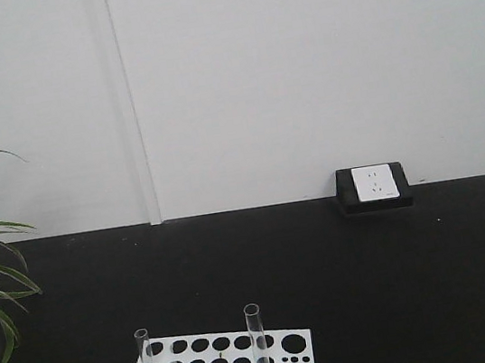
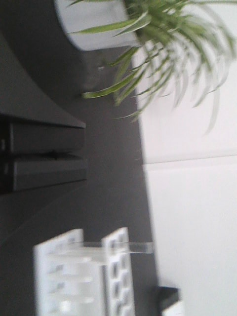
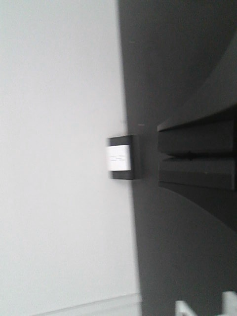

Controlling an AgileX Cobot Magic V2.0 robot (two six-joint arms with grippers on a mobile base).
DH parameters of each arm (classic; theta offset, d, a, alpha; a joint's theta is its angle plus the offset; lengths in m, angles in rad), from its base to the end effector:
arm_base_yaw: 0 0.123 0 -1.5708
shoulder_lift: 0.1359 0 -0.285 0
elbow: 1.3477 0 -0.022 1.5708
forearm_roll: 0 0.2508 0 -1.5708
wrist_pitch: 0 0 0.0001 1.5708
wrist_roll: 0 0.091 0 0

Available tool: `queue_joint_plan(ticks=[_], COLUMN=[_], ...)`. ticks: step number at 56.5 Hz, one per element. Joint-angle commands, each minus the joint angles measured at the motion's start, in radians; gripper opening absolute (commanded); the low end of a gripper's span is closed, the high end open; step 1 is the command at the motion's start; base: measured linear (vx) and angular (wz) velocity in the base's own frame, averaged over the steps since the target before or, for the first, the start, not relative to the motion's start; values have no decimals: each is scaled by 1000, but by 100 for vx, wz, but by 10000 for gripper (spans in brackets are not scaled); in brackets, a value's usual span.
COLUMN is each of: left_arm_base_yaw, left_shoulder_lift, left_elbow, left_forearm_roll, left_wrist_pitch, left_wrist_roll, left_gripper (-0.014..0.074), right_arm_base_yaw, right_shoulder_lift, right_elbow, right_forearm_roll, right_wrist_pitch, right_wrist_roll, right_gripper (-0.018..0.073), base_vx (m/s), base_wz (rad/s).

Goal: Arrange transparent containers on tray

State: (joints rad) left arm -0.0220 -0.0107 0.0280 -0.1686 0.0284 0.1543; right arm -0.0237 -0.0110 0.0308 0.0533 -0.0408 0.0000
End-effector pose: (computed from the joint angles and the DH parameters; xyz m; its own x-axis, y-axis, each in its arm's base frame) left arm 0.0568 -0.0017 0.2018 0.0415 -0.0152 -0.9990 0.0274 0.9995 -0.0140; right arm 0.0564 -0.0015 0.2071 0.1091 0.0507 -0.9927 0.0201 0.9984 0.0532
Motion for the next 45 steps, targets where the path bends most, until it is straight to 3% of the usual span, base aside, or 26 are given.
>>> queue_joint_plan(ticks=[1,6,15,30,45], left_arm_base_yaw=[1,1,1,1,1], left_shoulder_lift=[-14,-14,32,444,697], left_elbow=[-9,-81,-303,-682,-755], left_forearm_roll=[-41,-58,-39,53,55], left_wrist_pitch=[-232,-278,-224,-138,-148], left_wrist_roll=[-49,-82,-80,-35,-69], left_gripper=[-6,-6,-6,-6,-6], right_arm_base_yaw=[-4,-4,-4,-4,-4], right_shoulder_lift=[-8,-8,39,443,706], right_elbow=[1,-56,-271,-646,-752], right_forearm_roll=[-4,-4,-9,-9,-9], right_wrist_pitch=[-194,-194,-120,-129,-164], right_wrist_roll=[0,0,-19,-41,-32], right_gripper=[-11,-11,-11,-11,-11], base_vx=[0,0,0,0,0], base_wz=[0,0,0,0,0])
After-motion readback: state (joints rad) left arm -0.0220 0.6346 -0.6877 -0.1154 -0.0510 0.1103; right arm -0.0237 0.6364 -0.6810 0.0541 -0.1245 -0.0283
